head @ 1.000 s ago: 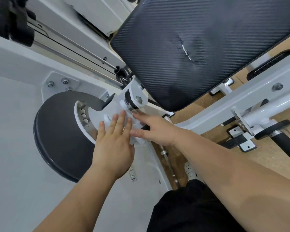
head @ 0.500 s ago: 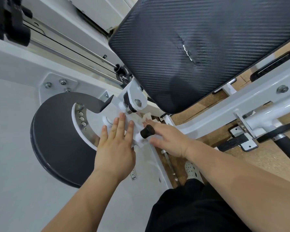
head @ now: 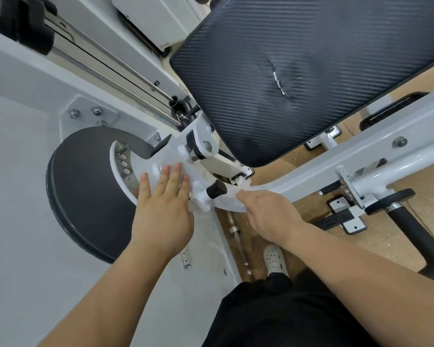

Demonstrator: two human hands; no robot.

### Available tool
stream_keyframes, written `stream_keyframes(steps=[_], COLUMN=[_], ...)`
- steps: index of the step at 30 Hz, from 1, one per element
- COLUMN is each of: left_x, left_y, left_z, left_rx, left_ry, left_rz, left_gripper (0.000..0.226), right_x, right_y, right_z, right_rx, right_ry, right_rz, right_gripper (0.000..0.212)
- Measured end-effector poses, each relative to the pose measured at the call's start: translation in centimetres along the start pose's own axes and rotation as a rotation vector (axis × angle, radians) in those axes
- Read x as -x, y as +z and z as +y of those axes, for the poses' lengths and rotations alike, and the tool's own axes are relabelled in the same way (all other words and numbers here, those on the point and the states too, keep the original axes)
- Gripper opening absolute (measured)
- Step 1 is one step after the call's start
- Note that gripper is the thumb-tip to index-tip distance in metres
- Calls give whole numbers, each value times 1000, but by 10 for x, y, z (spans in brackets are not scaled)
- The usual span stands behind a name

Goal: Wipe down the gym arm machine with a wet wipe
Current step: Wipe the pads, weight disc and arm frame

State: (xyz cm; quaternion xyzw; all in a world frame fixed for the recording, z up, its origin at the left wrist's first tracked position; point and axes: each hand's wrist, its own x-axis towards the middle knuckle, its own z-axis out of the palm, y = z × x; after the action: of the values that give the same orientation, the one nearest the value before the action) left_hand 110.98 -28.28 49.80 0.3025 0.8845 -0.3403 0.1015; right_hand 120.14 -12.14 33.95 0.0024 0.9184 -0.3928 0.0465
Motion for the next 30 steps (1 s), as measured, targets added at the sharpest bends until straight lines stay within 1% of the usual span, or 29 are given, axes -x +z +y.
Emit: stream_keyframes(steps=[1, 2, 4, 5, 6, 7, 8, 10, 11, 13, 14, 17, 19, 21, 23, 25, 27, 29, 30], left_x=[4, 8, 18, 23, 27, 31, 35, 43, 46, 52, 53, 57, 54, 49, 44, 42, 41, 41, 41], left_y=[-4, -7, -12, -13, -13, -12, -11, -10, -11, -10, -8, 2, 12, 21, 29, 36, 41, 45, 46], left_z=[-3, -6, -14, -19, -23, -29, -36, -51, -58, -74, -81, -105, -119, -128, -133, -135, -134, -134, -134], left_rx=[-13, -23, -16, 4, 24, 47, 70, 106, 121, 155, 171, 214, 295, 407, 542, 681, 797, 890, 931], left_ry=[-10, -15, -25, -34, -39, -42, -47, -65, -78, -110, -123, -152, -174, -180, -161, -126, -103, -98, -95], left_rz=[15, 30, 71, 116, 160, 211, 265, 357, 402, 473, 501, 578, 619, 651, 692, 779, 860, 887, 887], left_gripper=[70, 75, 82, 79, 73, 67, 63, 58, 56, 53, 52, 52, 54, 57, 59, 58, 57, 55, 55], right_x=[2, 4, 0, -6, -13, -22, -33, -53, -59, -61, -60, -62, -75, -90, -96, -90, -79, -71, -69], right_y=[-5, -9, -12, -14, -16, -18, -19, -18, -14, 0, 7, 8, -4, -16, -22, -23, -25, -32, -37], right_z=[-5, -14, -38, -52, -65, -79, -92, -111, -119, -127, -127, -131, -136, -141, -143, -141, -137, -140, -145], right_rx=[-29, -88, -163, -154, -121, -64, 23, 235, 369, 622, 683, 664, 698, 709, 701, 690, 603, 400, 274], right_ry=[16, -4, -155, -253, -329, -368, -366, -267, -225, -212, -215, -156, -131, -158, -213, -238, -234, -186, -158], right_rz=[106, 240, 496, 561, 568, 519, 429, 204, 109, -21, -50, -37, -33, -58, -89, -123, -166, -153, -93], right_gripper=[46, 42, 41, 41, 43, 48, 58, 81, 89, 97, 98, 106, 121, 140, 147, 146, 139, 134, 131])
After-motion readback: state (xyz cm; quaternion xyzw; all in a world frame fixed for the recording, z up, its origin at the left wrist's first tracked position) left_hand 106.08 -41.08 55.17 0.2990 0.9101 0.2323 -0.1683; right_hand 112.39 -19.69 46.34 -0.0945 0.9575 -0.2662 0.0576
